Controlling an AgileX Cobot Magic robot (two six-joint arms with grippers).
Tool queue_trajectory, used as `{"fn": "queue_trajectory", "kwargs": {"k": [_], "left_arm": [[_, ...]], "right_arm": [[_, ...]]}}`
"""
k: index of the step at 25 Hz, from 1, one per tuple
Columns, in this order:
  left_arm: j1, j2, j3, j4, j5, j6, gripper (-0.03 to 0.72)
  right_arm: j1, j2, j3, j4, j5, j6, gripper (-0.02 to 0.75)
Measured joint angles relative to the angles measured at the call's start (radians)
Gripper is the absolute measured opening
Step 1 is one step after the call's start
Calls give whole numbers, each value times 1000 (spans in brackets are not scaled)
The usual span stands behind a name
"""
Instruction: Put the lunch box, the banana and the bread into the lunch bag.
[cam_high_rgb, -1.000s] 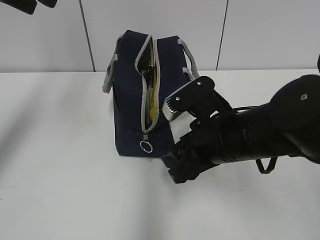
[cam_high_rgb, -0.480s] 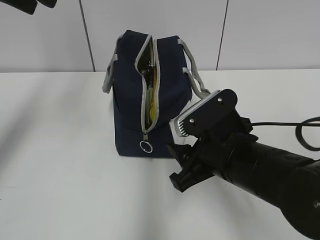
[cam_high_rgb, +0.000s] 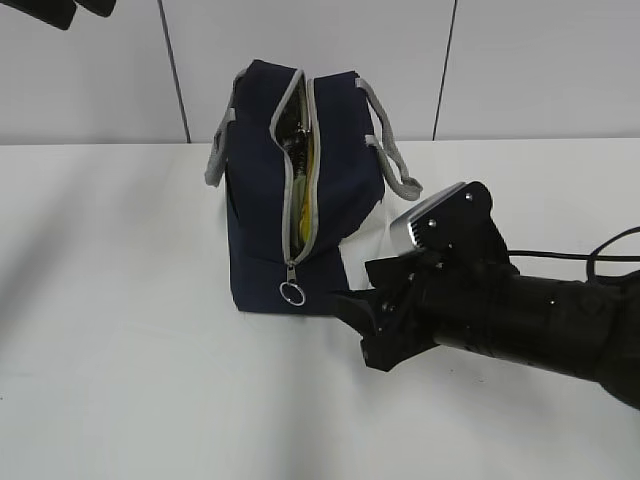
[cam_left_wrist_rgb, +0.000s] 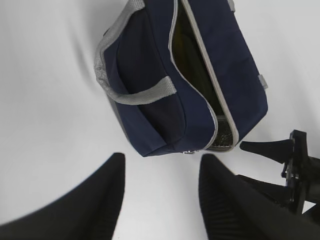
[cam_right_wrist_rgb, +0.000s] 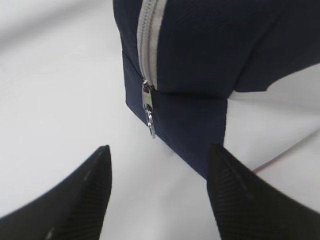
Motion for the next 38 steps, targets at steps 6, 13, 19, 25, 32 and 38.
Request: {"fn": "queue_trajectory", "kwargs": {"k": [6, 13, 19, 25, 32, 38], "left_arm": [[0, 0, 0, 0, 0, 0, 346], [0, 2, 0, 0, 0, 0, 342], [0, 2, 0, 0, 0, 0, 342], [0, 4, 0, 0, 0, 0, 342], [0, 16, 0, 0, 0, 0, 342], [0, 22, 0, 0, 0, 0, 341]], "right_arm": [[-113, 113, -75, -402, -102, 259, 445], [-116, 237, -182, -466, -111, 277, 403], [-116, 333, -272, -487, -111, 279, 305], [-103, 377, -326, -497, -113, 294, 272], [-102, 390, -337, -487, -121, 302, 142], [-102, 390, -337, -457, -154, 302, 62]]}}
